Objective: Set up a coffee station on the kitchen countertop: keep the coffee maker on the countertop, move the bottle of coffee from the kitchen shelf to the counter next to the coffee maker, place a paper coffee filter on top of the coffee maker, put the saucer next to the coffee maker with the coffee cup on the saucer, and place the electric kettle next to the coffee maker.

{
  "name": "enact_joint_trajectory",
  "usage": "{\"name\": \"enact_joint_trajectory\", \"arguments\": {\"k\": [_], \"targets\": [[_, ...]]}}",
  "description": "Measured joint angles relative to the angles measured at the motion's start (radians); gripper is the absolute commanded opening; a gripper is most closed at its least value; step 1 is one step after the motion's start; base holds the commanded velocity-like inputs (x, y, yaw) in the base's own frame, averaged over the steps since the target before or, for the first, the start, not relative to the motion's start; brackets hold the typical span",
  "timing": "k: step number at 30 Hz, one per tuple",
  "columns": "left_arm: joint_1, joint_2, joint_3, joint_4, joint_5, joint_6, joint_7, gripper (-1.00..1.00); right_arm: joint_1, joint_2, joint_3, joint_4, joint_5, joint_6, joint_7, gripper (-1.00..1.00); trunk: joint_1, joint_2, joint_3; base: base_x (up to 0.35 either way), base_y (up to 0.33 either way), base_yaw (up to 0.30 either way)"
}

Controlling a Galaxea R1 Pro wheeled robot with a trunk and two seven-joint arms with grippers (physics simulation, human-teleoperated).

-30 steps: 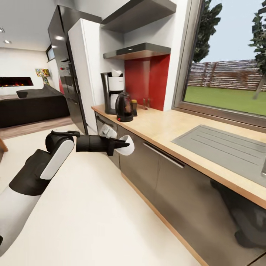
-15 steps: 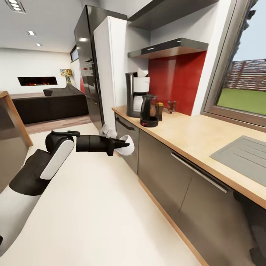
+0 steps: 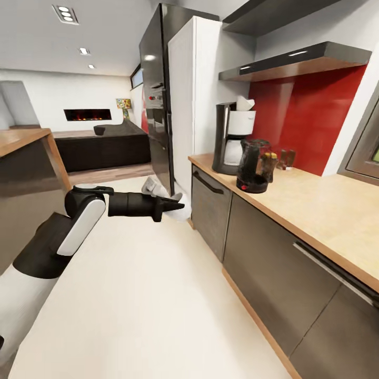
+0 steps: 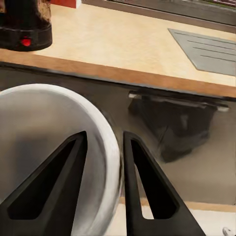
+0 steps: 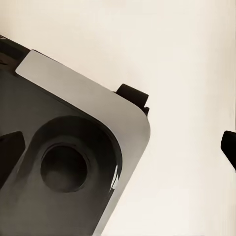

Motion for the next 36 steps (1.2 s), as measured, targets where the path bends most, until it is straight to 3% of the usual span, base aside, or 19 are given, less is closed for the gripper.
{"name": "enact_joint_trajectory", "arguments": {"k": [8, 36], "targets": [[0.0, 0.0, 0.0, 0.0, 0.0, 0.0, 0.0, -1.0, 0.0, 0.0, 0.0, -0.001, 0.0, -0.001, 0.0, 1.0, 0.0, 0.0, 0.0, 0.321, 0.124, 0.148], [0.0, 0.0, 0.0, 0.0, 0.0, 0.0, 0.0, -1.0, 0.0, 0.0, 0.0, -0.001, 0.001, -0.002, 0.0, 1.0, 0.0, 0.0, 0.0, 0.321, 0.124, 0.003]]}}
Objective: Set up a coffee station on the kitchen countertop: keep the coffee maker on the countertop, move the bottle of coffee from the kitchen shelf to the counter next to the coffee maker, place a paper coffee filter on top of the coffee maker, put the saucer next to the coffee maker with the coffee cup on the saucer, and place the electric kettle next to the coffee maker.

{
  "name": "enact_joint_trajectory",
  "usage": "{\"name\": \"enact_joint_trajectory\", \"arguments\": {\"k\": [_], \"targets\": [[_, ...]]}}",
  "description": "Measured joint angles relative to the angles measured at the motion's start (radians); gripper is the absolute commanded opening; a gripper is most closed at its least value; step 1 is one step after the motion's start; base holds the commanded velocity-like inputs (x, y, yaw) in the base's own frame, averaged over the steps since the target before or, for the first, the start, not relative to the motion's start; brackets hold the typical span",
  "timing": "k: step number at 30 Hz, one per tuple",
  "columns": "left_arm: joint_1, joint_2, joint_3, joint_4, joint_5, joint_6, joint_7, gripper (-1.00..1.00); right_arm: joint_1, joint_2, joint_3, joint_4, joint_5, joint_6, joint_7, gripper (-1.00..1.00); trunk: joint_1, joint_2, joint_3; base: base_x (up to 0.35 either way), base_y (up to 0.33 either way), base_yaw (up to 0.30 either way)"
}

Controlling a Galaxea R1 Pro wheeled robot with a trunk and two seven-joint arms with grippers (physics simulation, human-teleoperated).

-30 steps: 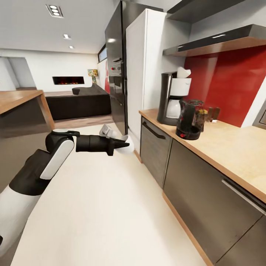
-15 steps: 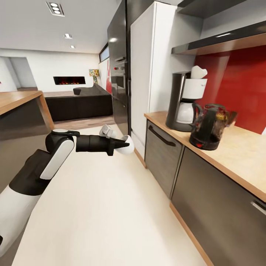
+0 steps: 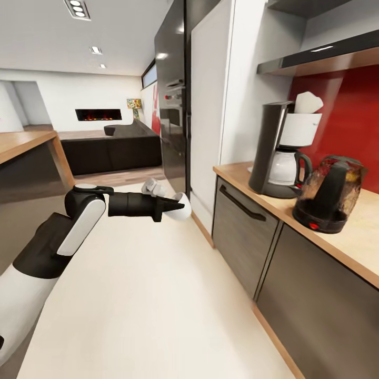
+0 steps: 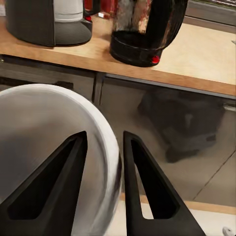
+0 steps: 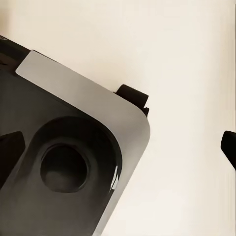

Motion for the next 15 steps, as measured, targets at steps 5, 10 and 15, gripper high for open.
{"name": "enact_joint_trajectory", "arguments": {"k": [5, 10, 15], "targets": [[0.0, 0.0, 0.0, 0.0, 0.0, 0.0, 0.0, -1.0, 0.0, 0.0, 0.0, 0.0, 0.0, 0.0, 0.0, 1.0, 0.0, 0.0, 0.0, 0.322, 0.124, 0.0], [0.0, 0.0, 0.0, 0.0, 0.0, 0.0, 0.0, -1.0, 0.0, 0.0, 0.0, 0.0, 0.0, 0.0, 0.0, 1.0, 0.0, 0.0, 0.0, 0.322, 0.124, 0.0], [0.0, 0.0, 0.0, 0.0, 0.0, 0.0, 0.0, -1.0, 0.0, 0.0, 0.0, 0.0, 0.0, 0.0, 0.0, 1.0, 0.0, 0.0, 0.0, 0.321, 0.124, 0.0]]}}
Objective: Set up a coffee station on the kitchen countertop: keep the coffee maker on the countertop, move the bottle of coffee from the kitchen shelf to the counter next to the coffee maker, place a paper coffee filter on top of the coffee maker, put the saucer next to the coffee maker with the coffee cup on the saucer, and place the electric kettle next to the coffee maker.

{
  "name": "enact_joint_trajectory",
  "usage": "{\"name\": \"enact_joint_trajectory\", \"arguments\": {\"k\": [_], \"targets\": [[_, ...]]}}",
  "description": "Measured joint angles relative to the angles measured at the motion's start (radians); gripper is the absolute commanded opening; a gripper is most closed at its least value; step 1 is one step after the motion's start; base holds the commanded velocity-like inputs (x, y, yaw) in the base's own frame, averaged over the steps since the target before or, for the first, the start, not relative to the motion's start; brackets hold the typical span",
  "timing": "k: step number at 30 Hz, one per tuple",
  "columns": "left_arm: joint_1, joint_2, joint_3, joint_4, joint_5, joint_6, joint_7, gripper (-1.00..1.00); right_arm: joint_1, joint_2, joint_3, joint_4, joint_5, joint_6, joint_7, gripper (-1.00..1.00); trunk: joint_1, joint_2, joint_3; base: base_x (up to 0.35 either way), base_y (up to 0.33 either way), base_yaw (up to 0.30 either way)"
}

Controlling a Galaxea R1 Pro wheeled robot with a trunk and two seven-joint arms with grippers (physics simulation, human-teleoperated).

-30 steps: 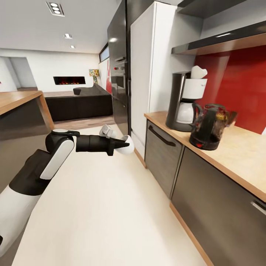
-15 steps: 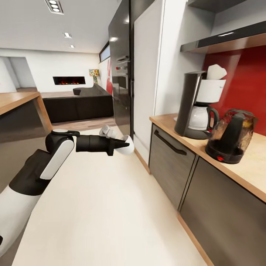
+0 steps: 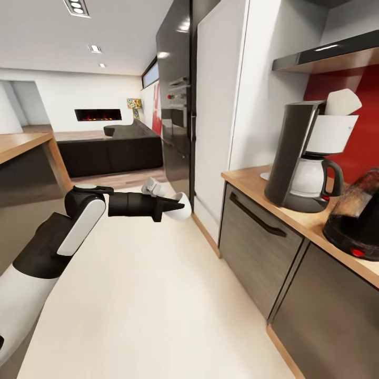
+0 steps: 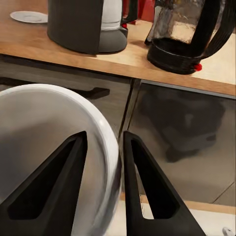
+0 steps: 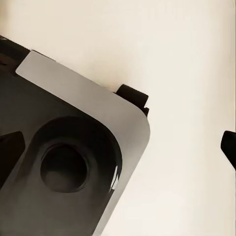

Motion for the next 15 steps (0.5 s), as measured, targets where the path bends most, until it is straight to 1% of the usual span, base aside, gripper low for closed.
{"name": "enact_joint_trajectory", "arguments": {"k": [15], "targets": [[0.0, 0.0, 0.0, 0.0, 0.0, 0.0, 0.0, -1.0, 0.0, 0.0, 0.0, 0.0, 0.0, 0.0, 0.0, 1.0, 0.0, 0.0, 0.0, 0.322, 0.125, 0.0]]}}
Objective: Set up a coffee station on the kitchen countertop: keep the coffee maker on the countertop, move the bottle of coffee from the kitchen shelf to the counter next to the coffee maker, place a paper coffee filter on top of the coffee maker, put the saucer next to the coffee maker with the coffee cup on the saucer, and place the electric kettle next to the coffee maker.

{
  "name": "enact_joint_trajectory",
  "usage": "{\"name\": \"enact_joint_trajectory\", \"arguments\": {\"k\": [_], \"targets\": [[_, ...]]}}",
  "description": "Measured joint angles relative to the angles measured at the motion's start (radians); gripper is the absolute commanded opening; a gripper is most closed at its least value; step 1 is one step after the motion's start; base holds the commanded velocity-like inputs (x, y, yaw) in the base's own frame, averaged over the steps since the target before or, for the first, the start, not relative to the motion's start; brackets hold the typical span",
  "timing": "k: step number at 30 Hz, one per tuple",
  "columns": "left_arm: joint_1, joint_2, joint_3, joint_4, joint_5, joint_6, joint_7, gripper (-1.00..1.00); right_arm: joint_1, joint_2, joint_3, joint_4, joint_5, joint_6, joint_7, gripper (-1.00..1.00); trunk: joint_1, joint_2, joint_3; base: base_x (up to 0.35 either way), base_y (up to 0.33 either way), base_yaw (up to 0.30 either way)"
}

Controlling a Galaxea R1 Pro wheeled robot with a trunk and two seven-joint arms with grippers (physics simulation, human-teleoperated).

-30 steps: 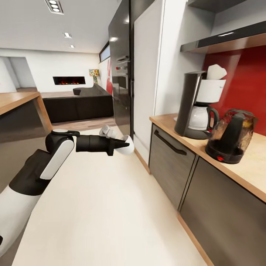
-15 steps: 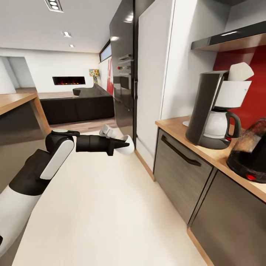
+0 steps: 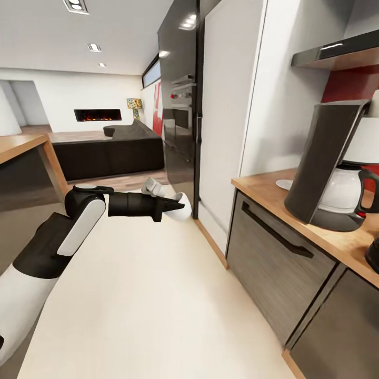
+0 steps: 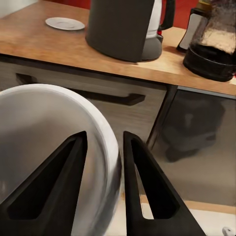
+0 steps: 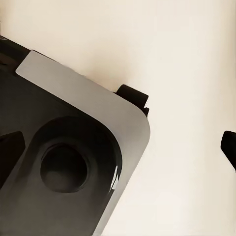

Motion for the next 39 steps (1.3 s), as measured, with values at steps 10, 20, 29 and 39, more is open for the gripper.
{"name": "enact_joint_trajectory", "arguments": {"k": [10, 20, 29, 39], "targets": [[0.0, 0.0, 0.0, 0.0, 0.0, 0.0, 0.0, -1.0, 0.0, 0.0, 0.0, 0.0, 0.0, 0.0, 0.0, 1.0, 0.0, 0.0, 0.0, 0.322, 0.125, 0.0], [0.0, 0.0, 0.0, 0.0, 0.0, 0.0, 0.0, -1.0, 0.0, 0.0, 0.0, 0.0, 0.0, 0.0, 0.0, 1.0, 0.0, 0.0, 0.0, 0.322, 0.124, 0.0], [0.0, 0.0, 0.001, 0.0, 0.0, 0.0, 0.0, -1.0, 0.0, 0.0, 0.0, 0.0, 0.0, 0.0, 0.0, 1.0, 0.0, 0.0, 0.0, 0.322, 0.122, -0.033], [0.0, 0.002, 0.001, 0.0, 0.0, 0.0, 0.0, -1.0, 0.0, 0.0, 0.001, 0.0, 0.0, 0.001, 0.0, 1.0, 0.001, 0.0, 0.0, 0.148, 0.037, -0.239]]}}
